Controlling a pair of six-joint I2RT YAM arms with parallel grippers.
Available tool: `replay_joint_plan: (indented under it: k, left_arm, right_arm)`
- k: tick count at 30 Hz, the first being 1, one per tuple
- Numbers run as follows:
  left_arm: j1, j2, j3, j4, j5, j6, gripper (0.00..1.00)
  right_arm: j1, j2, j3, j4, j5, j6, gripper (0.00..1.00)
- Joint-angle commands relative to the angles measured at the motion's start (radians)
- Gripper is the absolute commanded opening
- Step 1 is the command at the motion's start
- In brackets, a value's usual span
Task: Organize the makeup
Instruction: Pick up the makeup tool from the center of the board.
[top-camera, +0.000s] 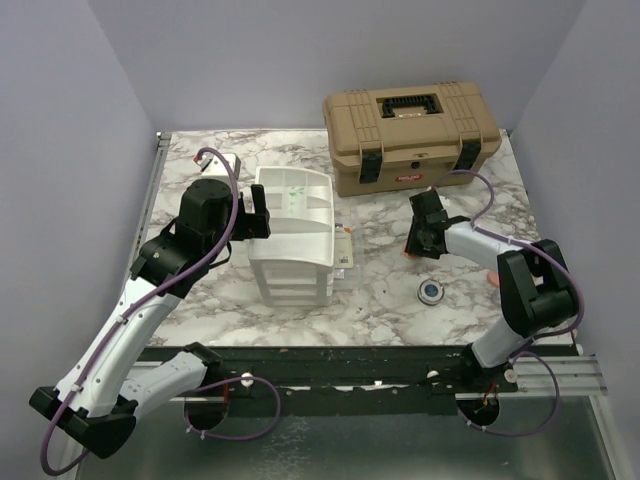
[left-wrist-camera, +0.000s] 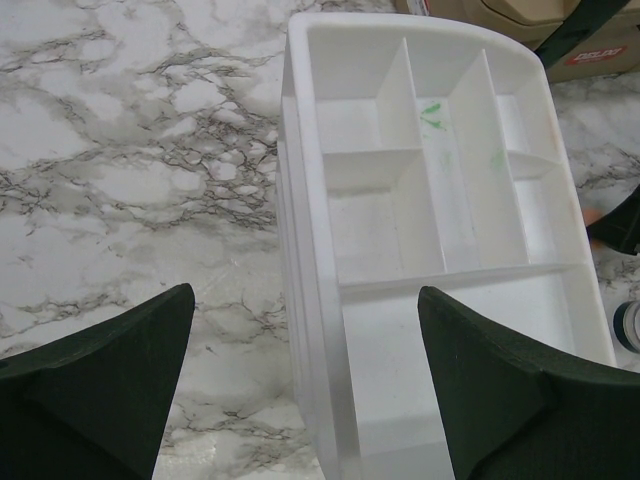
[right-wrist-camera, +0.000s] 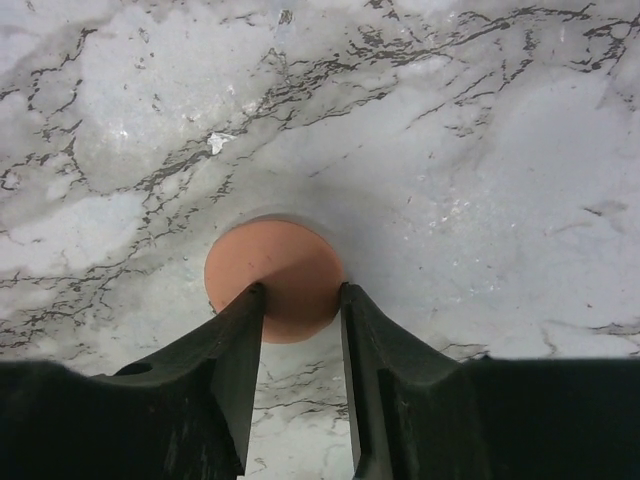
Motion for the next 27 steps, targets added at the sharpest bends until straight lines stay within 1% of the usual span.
replay_joint_plan:
  k: [1, 3, 8, 12, 20, 27]
  left_arm:
    - [0.001, -0.008, 0.011, -0.005, -0.008, 0.005, 0.95]
    - [0.001, -0.007, 0.011, -0.005, -0.006, 0.005, 0.95]
    - [0.001, 0.001, 0.015, -0.005, -0.002, 0.007, 0.95]
    - [0.001, 0.008, 0.012, -0.005, 0.004, 0.002, 0.95]
    - [0.001, 0.022, 0.006, 0.003, 0.034, -0.005, 0.95]
    - [0.001, 0.025, 0.0, 0.001, 0.05, 0.001, 0.94]
  right_arm:
    - [0.014, 0.023, -0.007, -0.058, -0.007, -0.021, 0.34]
    - [0.014, 0.018, -0.009, -0.052, -0.015, -0.024, 0.26]
    - [0.014, -0.021, 0.001, -0.059, -0.031, -0.034, 0.09]
    - [0.014, -0.089, -0.004, -0.052, -0.065, -0.034, 0.03]
    - [0.015, -0.229, 0.004, -0.063, -0.204, -0.002, 0.02]
    - [0.015, -0.317, 0.033, -0.031, -0.424, 0.048, 0.03]
